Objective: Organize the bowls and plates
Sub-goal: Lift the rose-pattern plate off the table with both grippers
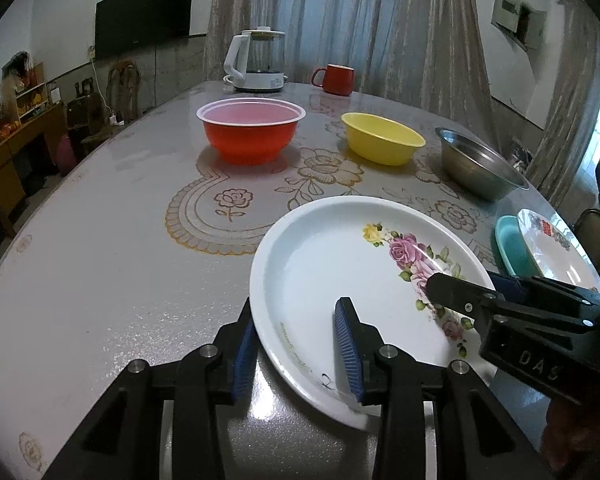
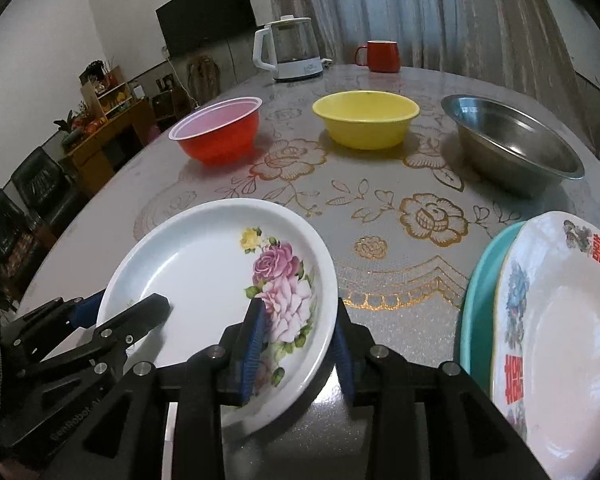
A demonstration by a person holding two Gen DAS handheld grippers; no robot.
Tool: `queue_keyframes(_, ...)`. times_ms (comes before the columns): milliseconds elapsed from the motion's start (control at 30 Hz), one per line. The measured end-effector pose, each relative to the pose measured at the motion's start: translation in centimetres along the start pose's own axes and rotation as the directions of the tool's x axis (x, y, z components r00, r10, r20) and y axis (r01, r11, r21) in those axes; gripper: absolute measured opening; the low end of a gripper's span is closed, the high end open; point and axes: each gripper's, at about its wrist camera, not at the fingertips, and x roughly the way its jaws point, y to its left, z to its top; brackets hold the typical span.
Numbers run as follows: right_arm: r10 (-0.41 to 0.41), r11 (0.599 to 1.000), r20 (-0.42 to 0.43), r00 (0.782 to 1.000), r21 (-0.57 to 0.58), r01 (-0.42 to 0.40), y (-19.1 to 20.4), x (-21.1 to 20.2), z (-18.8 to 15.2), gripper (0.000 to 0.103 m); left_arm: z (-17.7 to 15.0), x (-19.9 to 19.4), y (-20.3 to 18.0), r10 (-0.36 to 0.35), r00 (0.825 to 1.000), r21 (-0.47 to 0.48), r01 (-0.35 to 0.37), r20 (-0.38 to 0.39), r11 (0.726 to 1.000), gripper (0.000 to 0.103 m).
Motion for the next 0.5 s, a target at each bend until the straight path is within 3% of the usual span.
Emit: queue_keyframes(500,-0.035,0.999,0.003,0.999,-0.021,0.035,0.43,-0.25,-0.52,0.033,-0.20,-0.30,0.16,-0.012,1.000,-0.009,0.012,0.008,1.000,0.038)
